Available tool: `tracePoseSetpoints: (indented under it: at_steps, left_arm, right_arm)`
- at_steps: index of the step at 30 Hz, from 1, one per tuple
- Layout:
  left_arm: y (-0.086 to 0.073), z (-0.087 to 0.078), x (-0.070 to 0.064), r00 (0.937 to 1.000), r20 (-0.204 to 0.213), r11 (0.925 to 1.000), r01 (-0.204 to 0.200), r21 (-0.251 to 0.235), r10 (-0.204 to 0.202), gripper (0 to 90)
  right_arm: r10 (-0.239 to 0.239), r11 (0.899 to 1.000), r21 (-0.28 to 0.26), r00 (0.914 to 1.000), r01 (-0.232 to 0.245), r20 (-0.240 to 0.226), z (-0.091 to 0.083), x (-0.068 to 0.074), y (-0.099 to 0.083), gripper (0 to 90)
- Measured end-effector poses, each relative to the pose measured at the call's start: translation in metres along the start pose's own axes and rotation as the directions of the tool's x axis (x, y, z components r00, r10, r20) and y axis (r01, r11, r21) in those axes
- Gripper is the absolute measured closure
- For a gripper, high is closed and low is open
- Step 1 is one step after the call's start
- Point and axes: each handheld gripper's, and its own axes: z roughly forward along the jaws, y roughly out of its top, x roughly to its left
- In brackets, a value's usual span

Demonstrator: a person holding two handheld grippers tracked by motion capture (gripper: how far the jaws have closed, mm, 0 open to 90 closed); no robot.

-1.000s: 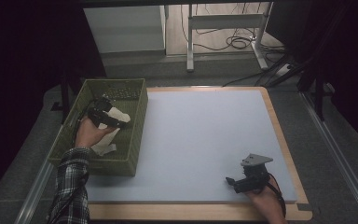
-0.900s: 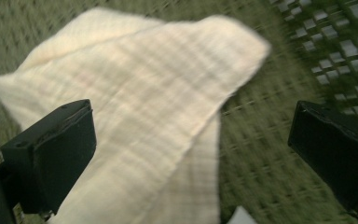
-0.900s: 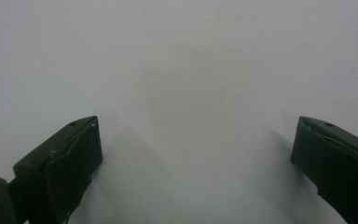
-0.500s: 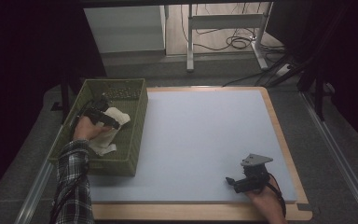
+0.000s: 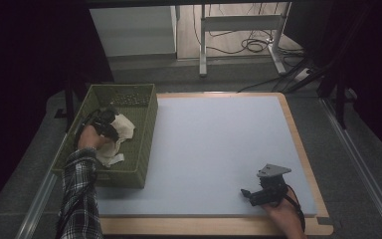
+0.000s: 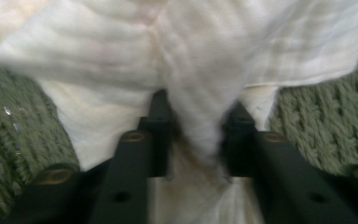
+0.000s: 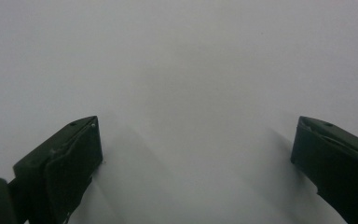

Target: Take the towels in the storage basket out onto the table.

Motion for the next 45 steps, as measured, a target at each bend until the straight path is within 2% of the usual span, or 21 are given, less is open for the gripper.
tracePoseSetpoints:
  at_steps: [2,5,6,9,12,14,16,21,23,25,26,27,28,32,33,36,39,40,41,44,45]
  left_arm:
    - [0.0,-0.001,-0.001,0.9998,-0.002,0.9998,-0.018,0.006,0.018,80.8]
    - [0.0,-0.003,0.0,0.9999,0.012,0.9999,-0.012,-0.002,0.012,82.4]
    - [-0.002,-0.005,0.003,0.999,0.042,0.9993,0.016,-0.033,-0.014,82.5]
    - [-0.004,-0.013,0.006,0.9967,0.074,0.9959,0.038,-0.082,-0.032,82.4]
    - [-0.006,-0.018,0.005,0.9962,0.083,0.9938,0.034,-0.106,-0.025,82.4]
    - [-0.009,-0.024,0.004,0.9946,0.101,0.9894,0.037,-0.14,-0.023,82.3]
    - [-0.012,-0.028,0.004,0.9948,0.101,0.9855,0.032,-0.167,-0.015,82.2]
    - [-0.023,-0.042,0.005,0.9913,0.131,0.9707,0.037,-0.238,-0.006,81.8]
    - [-0.025,-0.044,0.005,0.9909,0.134,0.9686,0.035,-0.246,-0.002,81.8]
    - [-0.029,-0.051,0.003,0.9889,0.148,0.9602,0.028,-0.278,0.014,81.8]
    - [-0.029,-0.051,0.003,0.9889,0.148,0.9602,0.028,-0.278,0.014,81.8]
    - [-0.032,-0.056,0.001,0.9874,0.157,0.9526,0.026,-0.303,0.023,81.8]
    - [-0.034,-0.058,0.0,0.9867,0.16,0.9498,0.025,-0.312,0.026,81.8]
    - [-0.039,-0.067,0.0,0.9864,0.161,0.9397,0.023,-0.341,0.034,81.8]
    - [-0.039,-0.067,0.0,0.9864,0.161,0.9397,0.023,-0.341,0.034,81.8]
    - [-0.044,-0.073,-0.001,0.9856,0.166,0.9268,0.03,-0.374,0.035,81.8]
    - [-0.05,-0.082,-0.002,0.9861,0.159,0.9182,0.019,-0.396,0.048,81.8]
    - [-0.05,-0.082,-0.002,0.9861,0.159,0.9182,0.019,-0.396,0.048,81.7]
    - [-0.053,-0.085,-0.003,0.986,0.158,0.913,0.016,-0.408,0.053,81.7]
    - [-0.055,-0.088,-0.003,0.9864,0.155,0.9095,0.014,-0.416,0.056,81.7]
    - [-0.057,-0.092,-0.004,0.9871,0.149,0.904,0.012,-0.427,0.058,81.7]
  right_arm:
    - [0.0,1.0,0.0,1.0,0.0,0.0,0.0,0.0,0.0,1.9]
    - [0.0,1.0,0.0,1.0,0.0,0.0,0.0,0.0,0.0,2.0]
    - [0.0,1.0,0.0,1.0,0.0,0.0,0.0,0.0,0.0,1.9]
    - [0.0,1.0,0.0,1.0,0.0,0.0,0.0,0.0,0.0,2.0]
    - [0.0,1.0,0.0,1.0,0.0,0.0,0.0,0.0,0.0,2.0]
    - [0.0,1.0,0.0,1.0,0.0,0.0,0.0,0.0,0.0,1.9]
    - [0.0,1.0,0.0,1.0,0.0,0.0,0.0,0.0,0.0,1.9]
    - [0.0,1.0,0.0,1.0,0.0,0.0,0.0,0.0,0.0,2.0]
    - [0.0,1.0,0.0,1.0,0.0,0.0,0.0,0.0,0.0,1.9]
    - [0.0,1.0,0.0,1.0,0.0,0.0,0.0,0.0,0.0,1.9]
    - [0.0,1.0,0.0,1.0,0.0,0.0,0.0,0.0,0.0,1.9]
    - [0.0,1.0,0.0,1.0,0.0,0.001,0.0,0.0,0.0,1.9]
    - [0.0,1.0,0.0,1.0,0.0,0.001,0.0,0.0,0.0,1.9]
    - [-0.001,1.0,0.0,1.0,0.001,0.001,0.0,0.0,0.0,2.0]
    - [-0.001,1.0,0.0,1.0,0.001,0.001,0.0,0.0,0.0,2.0]
    - [-0.001,1.0,0.0,1.0,0.001,0.001,0.0,0.0,0.0,1.9]
    - [-0.001,1.0,0.0,1.0,0.001,0.001,0.0,0.0,0.0,1.9]
    - [-0.001,1.0,0.0,1.0,0.001,0.001,0.0,0.0,0.0,1.9]
    - [0.0,1.0,0.001,1.0,0.0,0.001,0.0,0.0,0.0,1.9]
    - [-0.001,1.0,0.001,1.0,0.001,0.001,0.0,0.0,0.0,2.0]
    - [-0.001,1.0,0.0,1.0,0.001,0.001,0.0,0.0,0.0,1.9]
